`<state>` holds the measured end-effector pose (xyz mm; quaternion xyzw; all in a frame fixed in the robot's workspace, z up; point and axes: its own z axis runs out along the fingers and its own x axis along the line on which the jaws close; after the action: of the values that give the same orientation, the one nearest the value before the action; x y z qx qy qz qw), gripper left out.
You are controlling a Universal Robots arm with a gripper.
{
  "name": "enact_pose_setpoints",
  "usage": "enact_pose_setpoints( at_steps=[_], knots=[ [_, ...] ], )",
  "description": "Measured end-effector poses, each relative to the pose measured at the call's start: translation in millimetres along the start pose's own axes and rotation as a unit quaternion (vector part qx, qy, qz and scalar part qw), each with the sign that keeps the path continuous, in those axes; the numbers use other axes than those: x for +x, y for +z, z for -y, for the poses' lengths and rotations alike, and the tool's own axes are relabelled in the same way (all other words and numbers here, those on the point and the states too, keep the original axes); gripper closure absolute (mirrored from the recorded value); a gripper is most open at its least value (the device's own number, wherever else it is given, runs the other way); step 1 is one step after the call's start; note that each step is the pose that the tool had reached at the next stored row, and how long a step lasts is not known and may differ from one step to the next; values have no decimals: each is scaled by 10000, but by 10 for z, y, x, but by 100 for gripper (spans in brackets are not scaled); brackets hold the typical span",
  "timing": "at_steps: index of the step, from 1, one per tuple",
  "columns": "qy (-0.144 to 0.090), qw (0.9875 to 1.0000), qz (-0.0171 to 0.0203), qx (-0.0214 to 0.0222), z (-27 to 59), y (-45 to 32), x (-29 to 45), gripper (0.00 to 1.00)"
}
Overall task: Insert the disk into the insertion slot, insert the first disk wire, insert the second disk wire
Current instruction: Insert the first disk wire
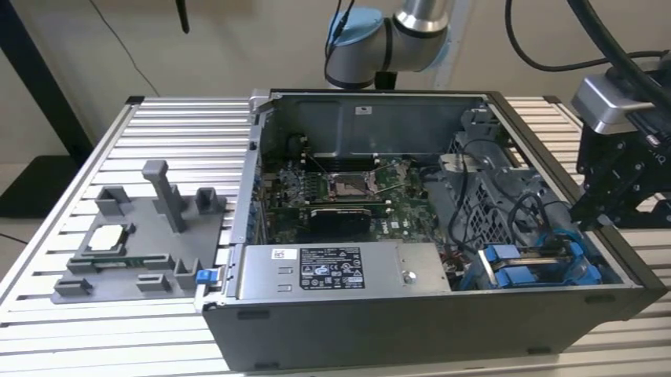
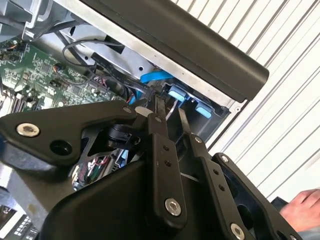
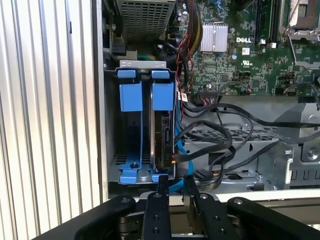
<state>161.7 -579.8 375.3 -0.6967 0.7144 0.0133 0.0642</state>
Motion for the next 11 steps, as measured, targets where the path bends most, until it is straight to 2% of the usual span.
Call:
enact_pose_setpoints(
  at_steps=[5, 8, 11],
  knots=[
    [-1, 10000, 0, 15, -1, 1, -14, 0],
    [-4, 10000, 1, 46, -2, 3, -39, 0],
    [-6, 10000, 1, 52, 2, -45, -45, 0]
  ],
)
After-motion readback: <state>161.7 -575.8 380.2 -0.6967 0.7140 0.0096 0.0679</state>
